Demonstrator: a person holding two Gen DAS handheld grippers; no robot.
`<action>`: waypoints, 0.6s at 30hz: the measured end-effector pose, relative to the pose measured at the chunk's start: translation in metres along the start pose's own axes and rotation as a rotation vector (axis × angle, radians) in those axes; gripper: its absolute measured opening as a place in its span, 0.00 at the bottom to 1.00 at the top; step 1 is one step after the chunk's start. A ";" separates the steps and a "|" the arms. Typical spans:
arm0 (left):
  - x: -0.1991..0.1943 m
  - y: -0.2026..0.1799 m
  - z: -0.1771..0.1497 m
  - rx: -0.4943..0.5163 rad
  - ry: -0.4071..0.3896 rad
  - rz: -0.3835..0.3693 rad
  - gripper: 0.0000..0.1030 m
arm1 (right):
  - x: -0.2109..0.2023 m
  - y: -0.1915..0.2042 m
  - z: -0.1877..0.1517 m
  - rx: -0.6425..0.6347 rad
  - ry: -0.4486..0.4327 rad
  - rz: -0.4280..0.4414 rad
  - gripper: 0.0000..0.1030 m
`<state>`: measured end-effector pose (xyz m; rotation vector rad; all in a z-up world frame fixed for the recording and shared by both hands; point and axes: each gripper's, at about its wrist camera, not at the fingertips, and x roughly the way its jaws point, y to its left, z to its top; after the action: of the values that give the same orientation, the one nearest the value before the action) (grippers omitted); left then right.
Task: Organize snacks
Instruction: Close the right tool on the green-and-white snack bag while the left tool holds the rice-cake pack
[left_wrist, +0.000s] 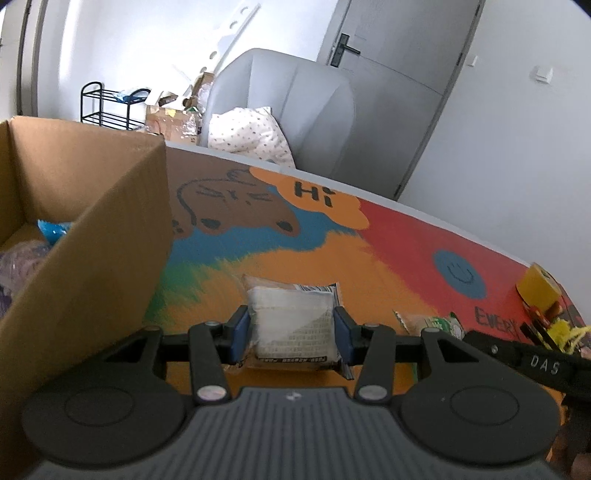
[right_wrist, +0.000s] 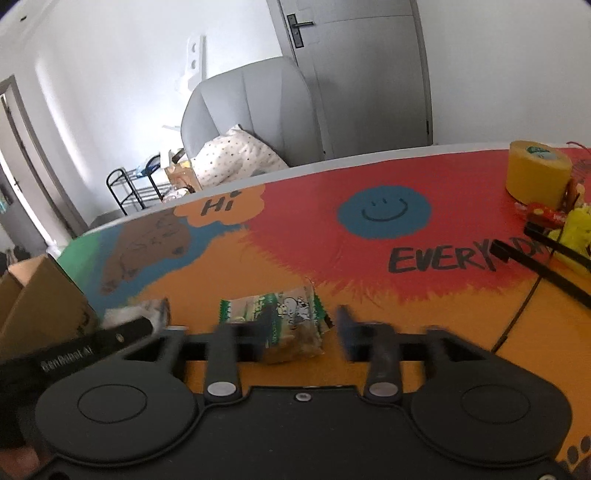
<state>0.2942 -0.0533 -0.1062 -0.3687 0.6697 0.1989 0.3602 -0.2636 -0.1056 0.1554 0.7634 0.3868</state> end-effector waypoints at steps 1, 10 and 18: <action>-0.001 -0.001 -0.001 0.002 0.002 -0.005 0.45 | 0.000 0.001 0.000 0.002 -0.007 0.000 0.66; -0.012 0.004 -0.001 0.000 -0.005 -0.016 0.45 | 0.020 0.026 -0.001 -0.034 0.004 -0.005 0.87; -0.011 0.007 -0.002 0.002 0.003 -0.009 0.45 | 0.037 0.038 -0.008 -0.075 0.039 -0.018 0.93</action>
<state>0.2823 -0.0483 -0.1029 -0.3700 0.6709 0.1891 0.3676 -0.2138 -0.1247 0.0708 0.7868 0.4019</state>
